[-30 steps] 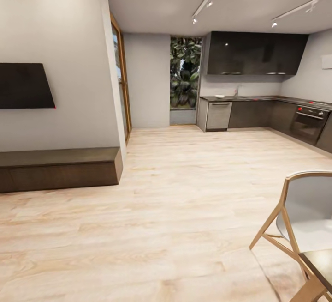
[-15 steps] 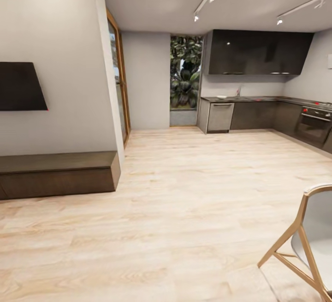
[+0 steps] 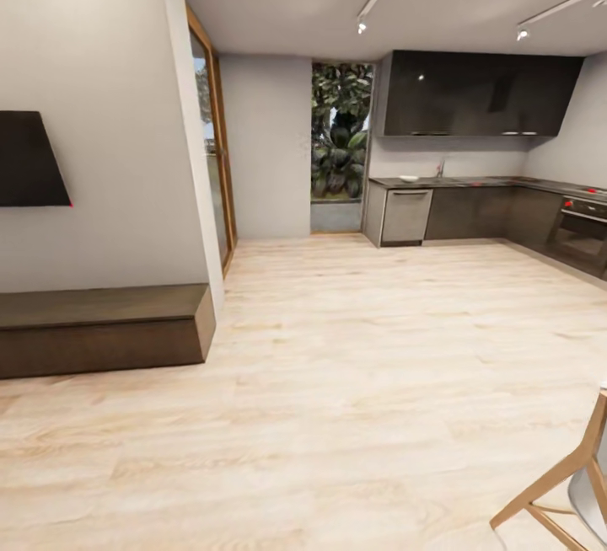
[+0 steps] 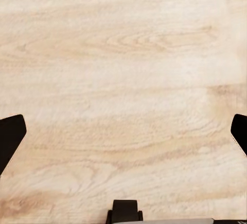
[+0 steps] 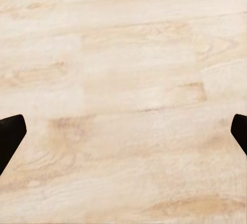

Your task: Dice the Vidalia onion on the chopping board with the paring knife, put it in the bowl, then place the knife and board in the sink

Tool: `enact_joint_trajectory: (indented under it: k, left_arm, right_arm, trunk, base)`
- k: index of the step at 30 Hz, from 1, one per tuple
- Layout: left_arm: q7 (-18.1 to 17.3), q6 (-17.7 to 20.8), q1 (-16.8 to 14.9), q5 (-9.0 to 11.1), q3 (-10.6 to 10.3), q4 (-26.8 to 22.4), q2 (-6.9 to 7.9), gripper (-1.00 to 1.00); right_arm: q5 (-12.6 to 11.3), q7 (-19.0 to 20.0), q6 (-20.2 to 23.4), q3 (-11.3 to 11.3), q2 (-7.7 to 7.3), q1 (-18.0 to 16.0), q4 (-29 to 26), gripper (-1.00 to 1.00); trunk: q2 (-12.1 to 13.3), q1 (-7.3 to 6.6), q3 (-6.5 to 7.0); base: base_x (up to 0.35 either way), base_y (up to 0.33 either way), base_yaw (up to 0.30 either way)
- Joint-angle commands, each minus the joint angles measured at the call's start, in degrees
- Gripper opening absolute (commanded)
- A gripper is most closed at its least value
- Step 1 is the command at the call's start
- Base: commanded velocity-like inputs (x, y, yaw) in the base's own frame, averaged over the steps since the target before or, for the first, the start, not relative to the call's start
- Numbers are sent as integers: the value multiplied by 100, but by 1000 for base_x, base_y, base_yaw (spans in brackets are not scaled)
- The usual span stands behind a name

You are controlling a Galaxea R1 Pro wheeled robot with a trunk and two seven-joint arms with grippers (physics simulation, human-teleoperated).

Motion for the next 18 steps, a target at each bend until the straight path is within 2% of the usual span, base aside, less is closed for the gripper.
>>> enact_joint_trajectory:
  k: [1,12,18]
  left_arm:
    - [-1,-9,1,5,4,-5,0,100]
    - [-1,-9,1,5,4,-5,0,100]
    - [-1,-9,1,5,4,-5,0,100]
  right_arm:
    - [1,-6,-18,0,1,-5,4,100]
    - [0,-7,-18,0,1,-6,4,100]
    - [0,-8,-18,0,1,-5,4,100]
  trunk:
    - [-2,4,-5]
    - [-2,4,-5]
    - [-2,4,-5]
  base:
    - [345,0,0]
    - [345,0,-3]
    - [345,0,-88]
